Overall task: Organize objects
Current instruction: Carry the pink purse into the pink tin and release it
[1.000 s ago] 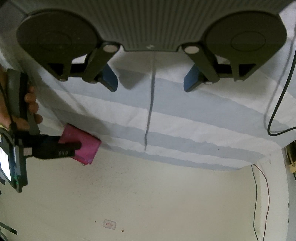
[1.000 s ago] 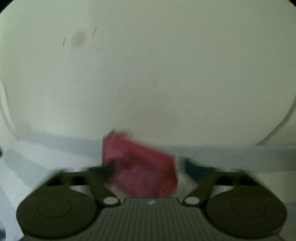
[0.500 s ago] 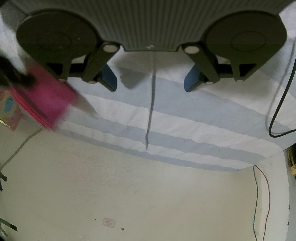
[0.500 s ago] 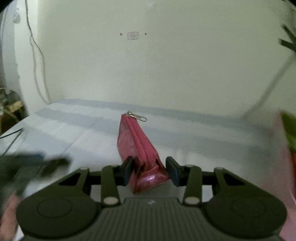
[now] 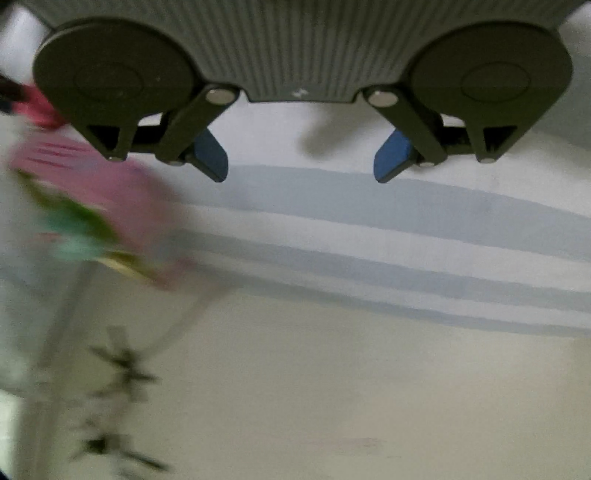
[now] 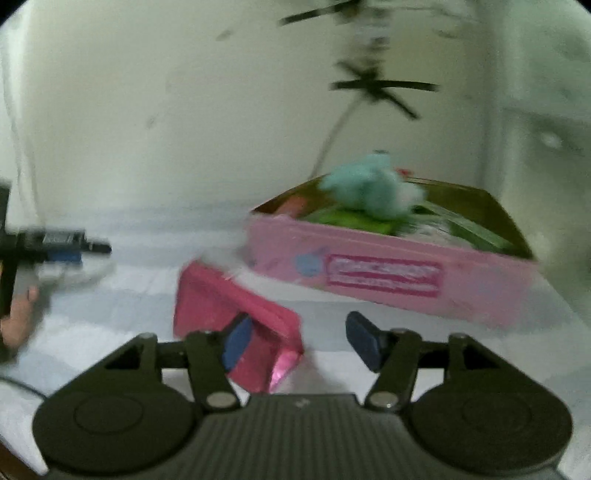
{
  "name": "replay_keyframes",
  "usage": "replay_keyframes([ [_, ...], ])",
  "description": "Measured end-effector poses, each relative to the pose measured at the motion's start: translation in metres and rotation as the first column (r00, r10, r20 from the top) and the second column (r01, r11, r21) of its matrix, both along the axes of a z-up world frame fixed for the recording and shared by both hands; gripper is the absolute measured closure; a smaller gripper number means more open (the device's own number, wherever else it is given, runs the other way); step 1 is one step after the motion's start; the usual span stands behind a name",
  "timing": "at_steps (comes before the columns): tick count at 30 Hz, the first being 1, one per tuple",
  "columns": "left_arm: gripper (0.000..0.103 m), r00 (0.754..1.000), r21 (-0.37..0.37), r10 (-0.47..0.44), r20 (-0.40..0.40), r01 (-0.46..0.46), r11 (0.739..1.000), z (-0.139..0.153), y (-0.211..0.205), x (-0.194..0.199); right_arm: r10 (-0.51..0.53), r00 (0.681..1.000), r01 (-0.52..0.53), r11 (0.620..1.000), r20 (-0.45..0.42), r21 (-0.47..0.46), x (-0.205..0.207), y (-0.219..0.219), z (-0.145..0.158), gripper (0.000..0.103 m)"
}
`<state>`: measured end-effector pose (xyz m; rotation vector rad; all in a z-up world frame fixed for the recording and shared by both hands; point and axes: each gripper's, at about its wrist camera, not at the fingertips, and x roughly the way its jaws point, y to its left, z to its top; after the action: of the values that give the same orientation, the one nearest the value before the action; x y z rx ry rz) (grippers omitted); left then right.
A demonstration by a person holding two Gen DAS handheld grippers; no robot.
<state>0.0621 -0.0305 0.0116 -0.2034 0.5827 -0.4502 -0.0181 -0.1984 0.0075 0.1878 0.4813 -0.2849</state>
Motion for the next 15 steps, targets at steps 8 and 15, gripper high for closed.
replay_keyframes([
  [8, 0.020, 0.912, 0.104, -0.386, 0.141, 0.374, 0.921, 0.019, -0.078, -0.053, 0.051, 0.999, -0.051, 0.999, 0.011, 0.019, -0.016, 0.014, -0.022, 0.045],
  [15, 0.036, 0.869, 0.162, -0.494, 0.037, 0.483, 0.861, -0.003, -0.124, -0.048, 0.096, 0.995, -0.096, 0.995, 0.004, 0.033, 0.003, 0.016, -0.033, 0.053],
])
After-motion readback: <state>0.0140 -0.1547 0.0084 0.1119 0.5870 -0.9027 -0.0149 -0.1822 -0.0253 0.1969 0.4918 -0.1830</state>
